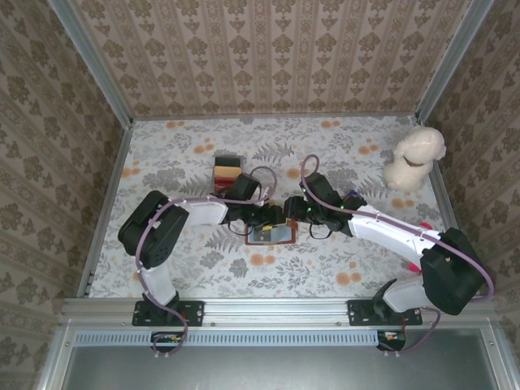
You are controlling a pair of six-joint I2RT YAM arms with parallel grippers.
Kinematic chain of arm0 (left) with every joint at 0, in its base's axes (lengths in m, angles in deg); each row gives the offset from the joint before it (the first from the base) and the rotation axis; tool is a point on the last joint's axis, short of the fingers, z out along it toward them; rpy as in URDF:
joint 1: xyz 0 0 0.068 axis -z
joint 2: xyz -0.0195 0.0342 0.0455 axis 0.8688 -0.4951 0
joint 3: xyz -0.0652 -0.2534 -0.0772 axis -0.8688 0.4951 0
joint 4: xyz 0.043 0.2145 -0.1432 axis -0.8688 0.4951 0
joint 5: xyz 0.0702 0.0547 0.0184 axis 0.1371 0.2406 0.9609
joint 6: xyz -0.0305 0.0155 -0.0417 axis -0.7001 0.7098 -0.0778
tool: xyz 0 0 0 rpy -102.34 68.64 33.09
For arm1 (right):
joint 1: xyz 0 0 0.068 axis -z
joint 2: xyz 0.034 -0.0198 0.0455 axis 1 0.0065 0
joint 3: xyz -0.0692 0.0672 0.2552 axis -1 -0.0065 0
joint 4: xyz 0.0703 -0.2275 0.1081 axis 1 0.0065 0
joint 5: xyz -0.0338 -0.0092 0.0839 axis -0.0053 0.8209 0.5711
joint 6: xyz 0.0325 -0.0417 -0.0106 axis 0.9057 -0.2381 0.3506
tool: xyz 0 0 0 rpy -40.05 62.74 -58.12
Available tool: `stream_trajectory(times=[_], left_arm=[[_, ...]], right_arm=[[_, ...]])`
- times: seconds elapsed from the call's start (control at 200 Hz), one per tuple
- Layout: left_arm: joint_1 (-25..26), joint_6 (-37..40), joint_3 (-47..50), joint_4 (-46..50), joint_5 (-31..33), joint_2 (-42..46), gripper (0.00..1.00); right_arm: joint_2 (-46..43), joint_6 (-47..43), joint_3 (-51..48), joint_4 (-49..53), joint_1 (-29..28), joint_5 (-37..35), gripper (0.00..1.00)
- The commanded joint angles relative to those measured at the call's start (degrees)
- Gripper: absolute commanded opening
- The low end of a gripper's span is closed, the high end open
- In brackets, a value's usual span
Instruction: Take the credit cards out of the card holder
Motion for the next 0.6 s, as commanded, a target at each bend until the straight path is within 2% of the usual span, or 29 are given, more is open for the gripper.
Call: stream_trajectory(times=[0.0, 0.21, 0.43, 0.595], left_arm=[[0.43, -0.56, -1.02, 1.06, 1.83, -1.70, 0.53], [0.44, 0.82, -1.24, 3.09, 1.88, 2.66, 0.54], [-0.01, 2.00, -0.17, 2.65, 0.81, 7.36, 0.65], [-1.32, 1.87, 1.92, 3.06, 1.90, 9.40, 0.64]], right_arm=[[-0.85, 0.59, -0.84, -0.11, 0.25, -0.99, 0.42], [-0.29, -0.09, -0.39, -0.23, 0.25, 0.58, 0.42], [-0.29, -0.20, -0.02, -0.58, 0.25, 1.25, 0.45], [-0.14, -0.37, 0.48, -0.69, 0.17, 2.12, 0.45]])
